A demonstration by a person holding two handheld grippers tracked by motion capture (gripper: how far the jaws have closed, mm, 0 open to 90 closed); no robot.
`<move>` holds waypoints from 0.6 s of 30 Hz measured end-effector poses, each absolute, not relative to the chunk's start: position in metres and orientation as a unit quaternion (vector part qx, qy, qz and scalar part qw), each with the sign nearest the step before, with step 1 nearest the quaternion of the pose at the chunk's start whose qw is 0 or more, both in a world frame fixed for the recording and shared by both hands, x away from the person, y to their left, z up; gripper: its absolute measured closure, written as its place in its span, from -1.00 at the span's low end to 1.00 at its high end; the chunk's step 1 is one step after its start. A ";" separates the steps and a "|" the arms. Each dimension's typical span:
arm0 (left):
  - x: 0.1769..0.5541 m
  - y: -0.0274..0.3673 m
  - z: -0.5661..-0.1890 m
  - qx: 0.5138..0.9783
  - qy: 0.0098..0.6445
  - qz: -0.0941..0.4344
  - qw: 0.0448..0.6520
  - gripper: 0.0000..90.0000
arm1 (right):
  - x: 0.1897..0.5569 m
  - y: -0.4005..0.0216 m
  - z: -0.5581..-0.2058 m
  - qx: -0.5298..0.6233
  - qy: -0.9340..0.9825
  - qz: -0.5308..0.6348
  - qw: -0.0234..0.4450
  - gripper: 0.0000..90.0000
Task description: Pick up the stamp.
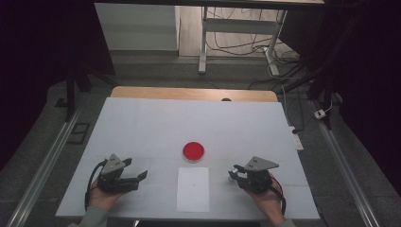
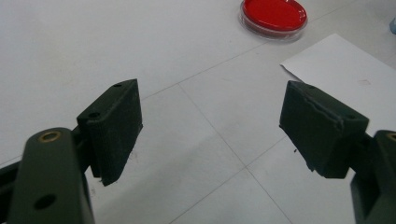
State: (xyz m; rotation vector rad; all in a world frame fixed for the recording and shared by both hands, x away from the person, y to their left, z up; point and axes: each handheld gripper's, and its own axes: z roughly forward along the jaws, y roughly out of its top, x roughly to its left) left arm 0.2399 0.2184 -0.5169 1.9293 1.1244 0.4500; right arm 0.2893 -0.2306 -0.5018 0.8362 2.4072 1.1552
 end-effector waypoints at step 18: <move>0.240 0.219 -0.518 0.769 0.450 0.181 0.417 -0.53 | 0.289 -0.236 -0.498 0.303 0.831 0.434 0.170 0.47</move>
